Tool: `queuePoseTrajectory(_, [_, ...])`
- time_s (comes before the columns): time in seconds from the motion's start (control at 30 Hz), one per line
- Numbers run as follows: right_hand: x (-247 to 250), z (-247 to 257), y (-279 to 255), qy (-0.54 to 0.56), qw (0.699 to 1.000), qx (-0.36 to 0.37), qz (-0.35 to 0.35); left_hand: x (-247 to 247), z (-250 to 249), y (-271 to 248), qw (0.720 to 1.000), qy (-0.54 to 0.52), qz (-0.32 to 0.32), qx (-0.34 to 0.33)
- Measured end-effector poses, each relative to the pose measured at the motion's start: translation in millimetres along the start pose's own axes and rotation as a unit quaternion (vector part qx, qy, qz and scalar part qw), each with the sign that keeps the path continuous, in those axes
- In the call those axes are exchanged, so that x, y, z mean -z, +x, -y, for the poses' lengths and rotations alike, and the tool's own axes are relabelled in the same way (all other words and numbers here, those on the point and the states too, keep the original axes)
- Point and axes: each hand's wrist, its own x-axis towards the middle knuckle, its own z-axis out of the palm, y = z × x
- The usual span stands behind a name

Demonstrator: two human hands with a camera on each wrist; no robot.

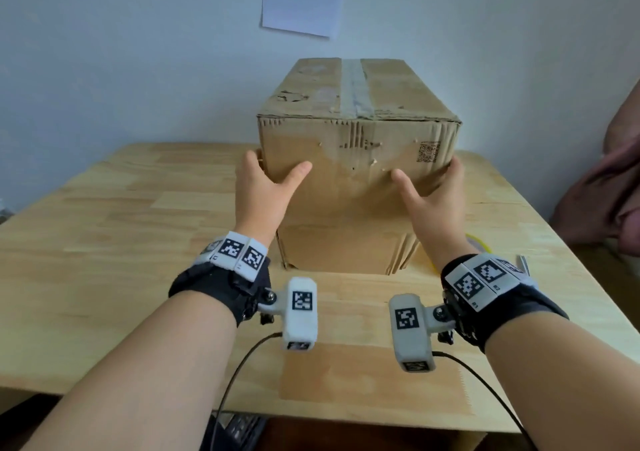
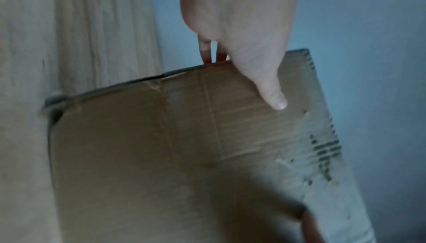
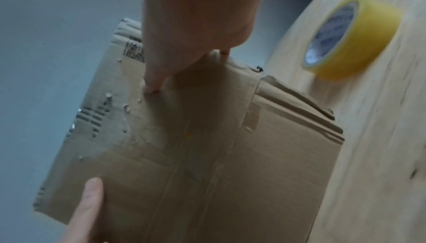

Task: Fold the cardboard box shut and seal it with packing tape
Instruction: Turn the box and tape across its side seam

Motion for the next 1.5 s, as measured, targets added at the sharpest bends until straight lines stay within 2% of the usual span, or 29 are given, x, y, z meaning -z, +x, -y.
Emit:
queuePoseTrajectory(0.1, [18.0,-2.6,-4.9,-0.017,0.999,0.03,-0.029,-5.2,-3.9,-17.3,0.999,-0.004,-0.015,-0.028])
queuePoseTrajectory(0.17, [29.6,-8.4,-5.5,-0.015,0.999,0.042,-0.023,-7.9,-4.2,-22.9,1.0,-0.023,-0.011,-0.011])
queuePoseTrajectory(0.23, [41.2,-20.6,-2.8,-0.031,1.0,-0.006,0.0,-8.7,-3.4,-23.5,0.998,-0.042,-0.041,0.005])
queuePoseTrajectory(0.27, [47.8,-28.1,-0.5,-0.074,0.996,-0.047,0.032,-8.6,-3.3,-23.6,0.996,-0.048,-0.071,0.002])
queuePoseTrajectory(0.3, [55.1,-36.4,0.4,-0.164,0.978,-0.093,0.085,-8.6,-2.7,-23.8,0.994,-0.055,-0.097,-0.002])
queuePoseTrajectory(0.33, [61.9,-44.9,-1.0,-0.288,0.936,-0.136,0.15,-9.6,-1.8,-25.4,0.992,-0.067,-0.11,0.003])
queuePoseTrajectory(0.37, [67.5,-53.7,-3.8,-0.404,0.876,-0.154,0.216,-11.8,-1.2,-27.8,0.99,-0.082,-0.11,0.018])
queuePoseTrajectory(0.4, [71.7,-59.7,-7.5,-0.493,0.812,-0.148,0.275,-14.8,-1.0,-30.9,0.99,-0.096,-0.1,0.038])
queuePoseTrajectory(0.43, [74.4,-64.3,-10.7,-0.544,0.766,-0.135,0.315,-18.2,-1.1,-34.7,0.989,-0.106,-0.09,0.057])
queuePoseTrajectory(0.5, [77.0,-72.7,-16.8,-0.59,0.715,-0.118,0.355,-24.4,-2.5,-41.4,0.989,-0.103,-0.077,0.07])
queuePoseTrajectory(0.57, [78.5,-81.2,-19.3,-0.613,0.691,-0.106,0.369,-28.6,-4.4,-45.2,0.991,-0.09,-0.076,0.064])
queuePoseTrajectory(0.73, [75.7,-89.7,-16.9,-0.626,0.682,-0.107,0.362,-33.1,-4.8,-50.1,0.988,-0.098,-0.119,0.002])
queuePoseTrajectory(0.8, [70.5,-85.2,-16.7,-0.636,0.685,-0.097,0.34,-36.4,-6.1,-53.5,0.988,-0.11,-0.106,-0.01])
queuePoseTrajectory(0.87, [63.4,-74.3,-18.0,-0.639,0.688,-0.092,0.332,-39.9,-6.3,-57.3,0.991,-0.121,-0.06,-0.017])
queuePoseTrajectory(0.9, [59.4,-69.5,-18.3,-0.623,0.703,-0.1,0.329,-40.8,-6.6,-59.5,0.992,-0.12,-0.018,-0.018])
queuePoseTrajectory(0.93, [56.3,-63.7,-18.6,-0.581,0.735,-0.124,0.326,-41.5,-7.4,-61.6,0.993,-0.107,0.035,-0.022])
queuePoseTrajectory(1.0, [54.2,-45.4,-18.6,-0.404,0.83,-0.228,0.31,-41.2,-9.4,-64.4,0.985,-0.058,0.16,-0.037])
queuePoseTrajectory(1.03, [55.2,-35.8,-19.2,-0.307,0.857,-0.285,0.3,-40.1,-10.4,-65.2,0.973,-0.035,0.222,-0.044])
queuePoseTrajectory(1.07, [56.9,-26.5,-20.1,-0.224,0.866,-0.335,0.296,-38.8,-11.7,-66.5,0.96,-0.016,0.274,-0.051])
queuePoseTrajectory(1.17, [58.6,-2.0,-29.0,-0.101,0.852,-0.416,0.301,-34.9,-12.8,-69.3,0.928,0.027,0.361,-0.088])
queuePoseTrajectory(1.3, [45.7,13.8,-42.5,-0.03,0.855,-0.427,0.293,-27.4,-22.8,-78.0,0.886,0.083,0.436,-0.136])
queuePoseTrajectory(1.43, [31.0,23.1,-46.3,0.04,0.855,-0.437,0.276,-17.5,-25.8,-81.7,0.852,0.138,0.473,-0.176])
queuePoseTrajectory(1.5, [24.8,28.4,-46.6,0.078,0.851,-0.445,0.267,-14.8,-23.9,-82.4,0.851,0.149,0.467,-0.187])
